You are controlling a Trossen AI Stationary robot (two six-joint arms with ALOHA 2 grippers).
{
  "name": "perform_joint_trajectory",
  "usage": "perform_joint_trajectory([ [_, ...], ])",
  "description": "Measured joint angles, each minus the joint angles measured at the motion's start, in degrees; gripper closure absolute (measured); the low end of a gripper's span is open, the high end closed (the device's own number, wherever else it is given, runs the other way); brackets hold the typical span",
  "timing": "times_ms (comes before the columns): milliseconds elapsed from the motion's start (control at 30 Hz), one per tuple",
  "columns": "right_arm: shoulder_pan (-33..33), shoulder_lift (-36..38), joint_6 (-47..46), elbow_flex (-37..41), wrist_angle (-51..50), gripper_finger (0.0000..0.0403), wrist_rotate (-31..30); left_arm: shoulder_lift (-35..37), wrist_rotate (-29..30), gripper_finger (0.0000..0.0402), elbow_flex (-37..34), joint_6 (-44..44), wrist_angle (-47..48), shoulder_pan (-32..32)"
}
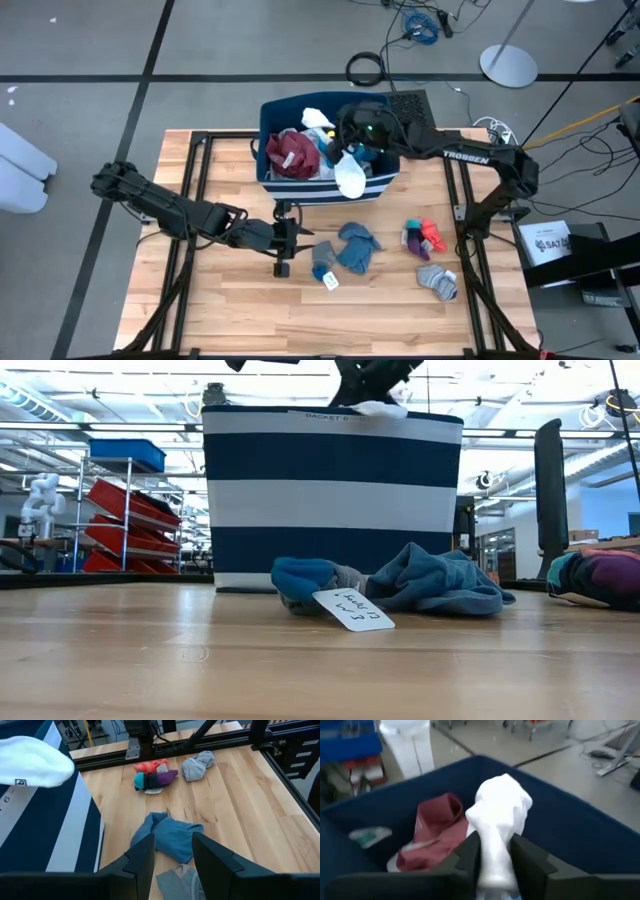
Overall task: Sort clothes
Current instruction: Put the white socks into the blue bin, then put the right blue socks into the blue bin
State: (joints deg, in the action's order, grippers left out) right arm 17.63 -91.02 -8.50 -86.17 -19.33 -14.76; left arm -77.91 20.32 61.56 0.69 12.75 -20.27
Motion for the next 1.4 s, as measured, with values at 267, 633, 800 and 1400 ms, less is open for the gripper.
perform_joint_trajectory([
  [267, -0.07, -2.41, 2.33, -9.61, -26.97, 0.0243, -0.09, 0.0, -0.02, 0.0261, 0.0, 0.04, -0.09, 0.0],
  [633, -1.58, -0.93, 5.1, -11.08, -30.88, 0.0233, 10.81, 0.0, -0.04, 0.0261, -0.02, 0.07, -0.19, 0.0],
  [800, -4.02, 0.28, 4.84, -11.06, -30.5, 0.0236, 16.74, 0.0, -0.04, 0.0261, -0.02, 0.24, 0.33, 0.0],
  [1400, -33.3, 1.38, -2.18, -5.36, -36.21, 0.0236, 15.88, 0.0, -0.07, 0.0261, -0.05, 1.95, 4.13, 0.0],
])
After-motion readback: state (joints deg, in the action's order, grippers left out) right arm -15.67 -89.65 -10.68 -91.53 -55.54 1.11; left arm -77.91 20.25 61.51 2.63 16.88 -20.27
